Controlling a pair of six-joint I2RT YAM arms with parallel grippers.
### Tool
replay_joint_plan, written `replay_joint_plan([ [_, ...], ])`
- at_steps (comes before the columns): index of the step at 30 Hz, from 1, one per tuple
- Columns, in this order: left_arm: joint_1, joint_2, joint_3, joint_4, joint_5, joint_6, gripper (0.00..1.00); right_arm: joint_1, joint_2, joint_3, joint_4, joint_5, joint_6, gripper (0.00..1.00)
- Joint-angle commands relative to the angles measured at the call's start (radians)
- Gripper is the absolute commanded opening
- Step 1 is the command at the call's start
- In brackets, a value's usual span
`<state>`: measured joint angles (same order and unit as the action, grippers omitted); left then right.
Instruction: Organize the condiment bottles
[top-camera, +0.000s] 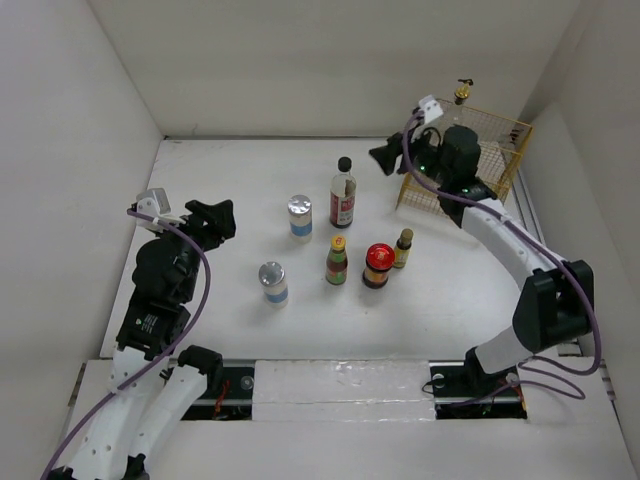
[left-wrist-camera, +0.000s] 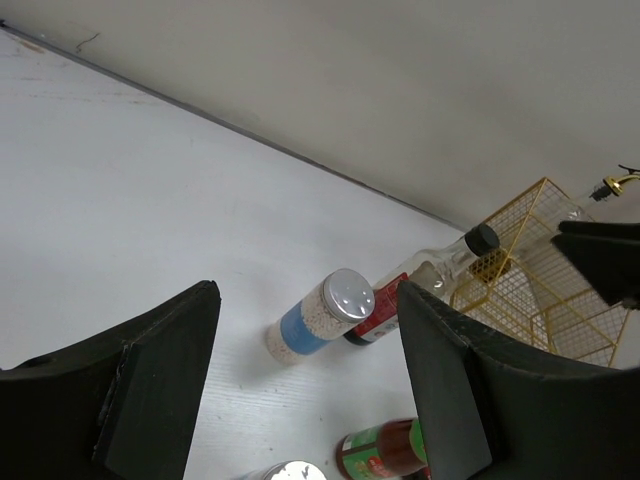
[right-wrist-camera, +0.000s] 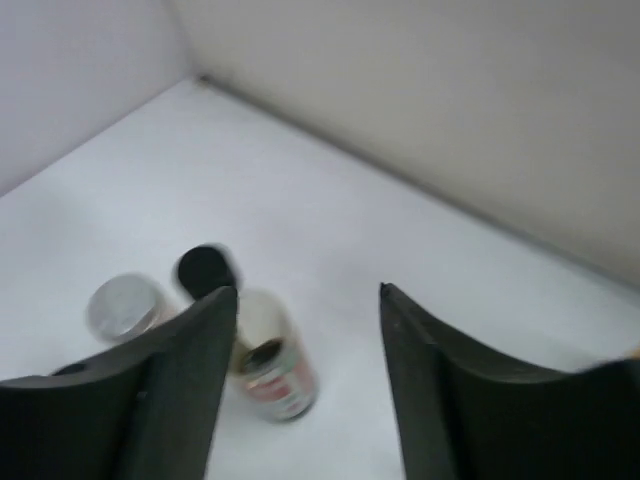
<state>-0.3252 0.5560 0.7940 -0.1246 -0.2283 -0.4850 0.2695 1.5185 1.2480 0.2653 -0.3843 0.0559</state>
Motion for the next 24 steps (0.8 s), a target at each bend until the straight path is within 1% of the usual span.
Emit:
replay_joint_plan([
  [1, 0.005, 0.001, 0.017, 0.035, 0.009, -0.010, 0.67, 0.059, -0.001, -0.001, -0.009, -0.100, -0.059, 0.68],
  [2, 0.005, 0.001, 0.017, 0.036, 0.009, -0.010, 0.67, 0.071, 0.021, 0.013, -0.026, -0.100, -0.073, 0.74],
  [3, 0.005, 0.001, 0.017, 0.036, 0.009, -0.010, 0.67, 0.080, 0.032, 0.013, -0.055, -0.100, -0.085, 0.76],
  [5, 0.005, 0.001, 0.017, 0.036, 0.009, -0.010, 0.67, 0.103, 0.051, 0.024, -0.055, -0.113, -0.100, 0.81],
  [7, 0.005, 0.001, 0.017, 0.036, 0.009, -0.010, 0.67, 0.118, 0.089, 0.051, -0.055, -0.113, -0.110, 0.83],
  [13, 0.005, 0.001, 0.017, 0.045, 0.018, -0.001, 0.67, 0.139, 0.202, 0.158, -0.075, -0.122, -0.120, 0.84],
  [16, 0.005, 0.001, 0.017, 0.045, 0.027, -0.001, 0.67, 0.160, 0.238, 0.198, -0.086, -0.131, -0.120, 0.81],
  [18, 0.005, 0.001, 0.017, 0.045, 0.027, -0.001, 0.67, 0.169, 0.276, 0.217, -0.086, -0.131, -0.120, 0.77],
  [19, 0.005, -0.008, 0.017, 0.045, 0.027, -0.001, 0.67, 0.169, 0.287, 0.217, -0.086, -0.122, -0.120, 0.70],
  [22, 0.005, -0.008, 0.017, 0.045, 0.036, -0.001, 0.67, 0.189, 0.319, 0.245, -0.086, -0.110, -0.120, 0.57],
  [23, 0.005, -0.008, 0.017, 0.045, 0.037, -0.001, 0.67, 0.189, 0.330, 0.245, -0.074, -0.110, -0.120, 0.43],
  [24, 0.005, -0.008, 0.008, 0.045, 0.037, 0.008, 0.67, 0.198, 0.330, 0.245, -0.049, -0.099, -0.110, 0.36],
])
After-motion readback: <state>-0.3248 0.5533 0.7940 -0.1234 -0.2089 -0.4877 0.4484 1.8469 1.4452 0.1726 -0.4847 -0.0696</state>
